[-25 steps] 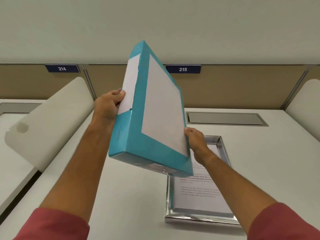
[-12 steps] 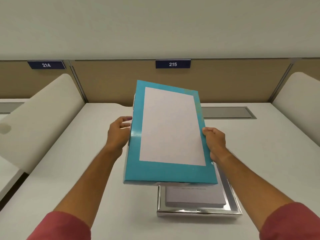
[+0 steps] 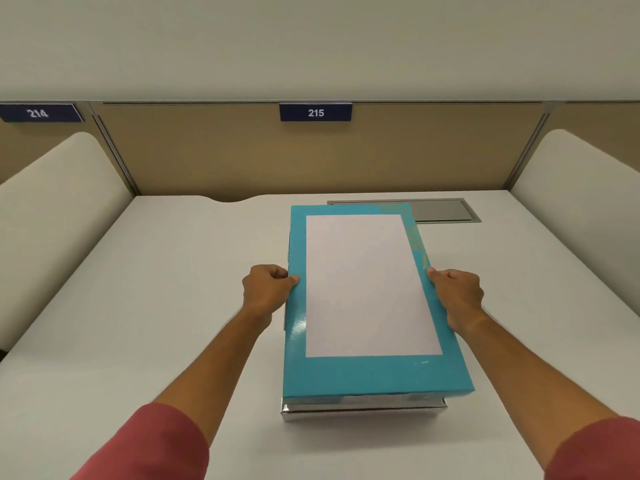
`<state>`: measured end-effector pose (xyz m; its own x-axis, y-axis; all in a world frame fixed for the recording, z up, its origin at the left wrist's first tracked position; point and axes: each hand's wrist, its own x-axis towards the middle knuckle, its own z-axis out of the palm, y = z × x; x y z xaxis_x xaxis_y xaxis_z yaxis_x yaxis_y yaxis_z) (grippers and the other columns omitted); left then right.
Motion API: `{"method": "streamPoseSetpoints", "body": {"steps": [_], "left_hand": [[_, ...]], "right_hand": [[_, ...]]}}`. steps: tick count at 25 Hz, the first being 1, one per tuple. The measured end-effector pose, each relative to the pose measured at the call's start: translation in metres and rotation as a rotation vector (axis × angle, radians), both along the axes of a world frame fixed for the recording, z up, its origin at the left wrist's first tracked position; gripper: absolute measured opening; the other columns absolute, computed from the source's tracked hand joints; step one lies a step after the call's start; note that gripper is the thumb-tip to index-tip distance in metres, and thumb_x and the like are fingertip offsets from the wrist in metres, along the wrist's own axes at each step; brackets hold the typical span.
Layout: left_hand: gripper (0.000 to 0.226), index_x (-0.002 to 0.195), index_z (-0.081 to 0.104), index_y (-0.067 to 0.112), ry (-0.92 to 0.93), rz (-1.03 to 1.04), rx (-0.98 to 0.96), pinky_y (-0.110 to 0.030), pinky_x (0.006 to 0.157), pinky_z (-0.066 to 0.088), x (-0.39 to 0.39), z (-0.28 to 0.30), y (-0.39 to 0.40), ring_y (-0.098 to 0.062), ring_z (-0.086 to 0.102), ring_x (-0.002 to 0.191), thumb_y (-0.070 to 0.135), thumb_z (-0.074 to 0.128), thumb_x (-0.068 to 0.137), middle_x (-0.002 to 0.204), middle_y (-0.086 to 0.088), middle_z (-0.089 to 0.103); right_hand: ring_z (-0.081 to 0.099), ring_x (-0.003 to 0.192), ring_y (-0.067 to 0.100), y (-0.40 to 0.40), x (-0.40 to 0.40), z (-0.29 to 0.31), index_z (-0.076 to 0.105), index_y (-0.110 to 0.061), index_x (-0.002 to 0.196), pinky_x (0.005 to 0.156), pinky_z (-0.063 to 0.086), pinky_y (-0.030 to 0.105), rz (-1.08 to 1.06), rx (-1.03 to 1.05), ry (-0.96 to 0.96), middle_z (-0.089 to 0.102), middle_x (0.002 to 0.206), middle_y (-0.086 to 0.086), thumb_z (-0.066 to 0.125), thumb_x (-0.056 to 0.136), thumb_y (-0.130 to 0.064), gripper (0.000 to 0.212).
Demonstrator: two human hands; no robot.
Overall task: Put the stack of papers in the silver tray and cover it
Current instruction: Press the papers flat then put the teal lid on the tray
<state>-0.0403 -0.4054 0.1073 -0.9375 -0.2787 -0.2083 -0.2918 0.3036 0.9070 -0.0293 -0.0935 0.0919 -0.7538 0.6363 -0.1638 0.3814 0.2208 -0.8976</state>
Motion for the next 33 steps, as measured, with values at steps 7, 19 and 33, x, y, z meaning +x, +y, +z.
{"method": "streamPoseSetpoints", "body": {"steps": [7,19,33], "left_hand": [[0.014,0.067,0.068,0.020,-0.060,0.050,-0.083,-0.039,0.078,0.060,0.002,-0.026,0.007,-0.023,0.068,0.078,0.019,0.079,0.075,0.081,0.000,0.069],[0.018,0.090,0.075,0.008,-0.148,0.119,-0.174,-0.030,0.075,0.051,0.008,-0.068,0.009,-0.024,0.064,0.079,0.020,0.078,0.078,0.086,-0.002,0.067],[0.011,0.074,0.071,0.017,-0.102,0.132,-0.119,-0.041,0.084,0.059,-0.006,-0.051,0.003,-0.027,0.068,0.083,0.017,0.082,0.073,0.089,-0.004,0.071]], "right_hand": [[0.054,0.059,0.018,0.008,0.006,-0.027,0.073,-0.004,0.071,0.053,0.044,0.025,0.097,0.082,-0.072,0.068,0.072,0.005,0.070,0.085,-0.033,0.032],[0.062,0.068,0.021,0.002,0.008,-0.059,0.073,-0.003,0.075,0.055,0.049,0.026,0.210,0.142,-0.152,0.071,0.083,0.008,0.072,0.085,-0.031,0.030],[0.065,0.065,0.024,0.006,-0.004,-0.041,0.071,-0.009,0.070,0.054,0.050,0.025,0.148,0.091,-0.154,0.071,0.077,0.006,0.075,0.080,-0.034,0.027]]}}
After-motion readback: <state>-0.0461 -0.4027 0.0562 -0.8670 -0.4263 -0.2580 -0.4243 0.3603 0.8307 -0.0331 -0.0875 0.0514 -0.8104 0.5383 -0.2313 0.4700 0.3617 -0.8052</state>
